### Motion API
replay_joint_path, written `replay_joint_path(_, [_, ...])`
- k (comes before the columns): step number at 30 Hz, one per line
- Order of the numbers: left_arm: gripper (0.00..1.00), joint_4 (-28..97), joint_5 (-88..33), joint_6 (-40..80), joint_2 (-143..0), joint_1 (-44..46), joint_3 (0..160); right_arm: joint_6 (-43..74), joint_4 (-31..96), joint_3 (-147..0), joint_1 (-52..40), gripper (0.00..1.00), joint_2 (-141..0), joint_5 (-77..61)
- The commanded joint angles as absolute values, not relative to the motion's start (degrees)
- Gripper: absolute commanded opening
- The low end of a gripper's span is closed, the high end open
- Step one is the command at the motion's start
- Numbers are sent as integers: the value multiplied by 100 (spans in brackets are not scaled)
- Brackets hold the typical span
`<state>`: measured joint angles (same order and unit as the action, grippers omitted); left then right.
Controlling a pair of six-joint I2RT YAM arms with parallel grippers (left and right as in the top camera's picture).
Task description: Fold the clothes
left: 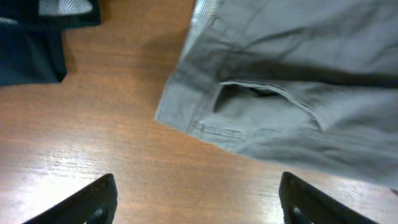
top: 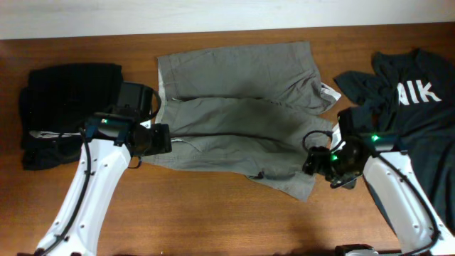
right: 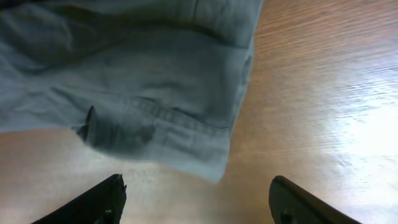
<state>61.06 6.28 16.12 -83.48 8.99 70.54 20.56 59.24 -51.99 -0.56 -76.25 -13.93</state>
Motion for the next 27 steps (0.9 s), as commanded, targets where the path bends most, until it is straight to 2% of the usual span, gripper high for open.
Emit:
replay_joint_path(1, [84, 6007, 690, 1715, -8394, 666, 7030, 2174, 5642, -4897, -25, 75, -7537, -1584])
replay_joint_path(5, [86, 5747, 683, 1717, -8482, 405, 7030, 2176, 5048, -4574, -25, 72, -7537, -1584])
replay_joint_path(7, [92, 5561, 572, 1715, -8558, 281, 7030, 2204, 4742, -4397, -25, 67, -7537, -1584])
replay_joint_path(10, [93, 5395, 198, 1710, -8739, 148, 7030, 2303, 4344, -4125, -25, 67, -7537, -1588])
replay_joint_path(18, [99, 5127, 161, 1570, -9358, -12, 7030, 2298, 3916, -3859, -25, 67, -7537, -1584])
replay_joint_path(25, [89, 4663, -836, 456, -9948, -222, 7030, 2298, 3918, -3857, -25, 67, -7537, -1588])
replay_joint_path(26, [84, 4611, -1002, 193, -10009, -242, 7030, 2298, 3920, -3857, -25, 67, -7537, -1588])
replay_joint_path(27, [83, 4560, -1157, -75, -10071, -266, 7030, 2298, 3922, -3857, -25, 68, -7537, -1588])
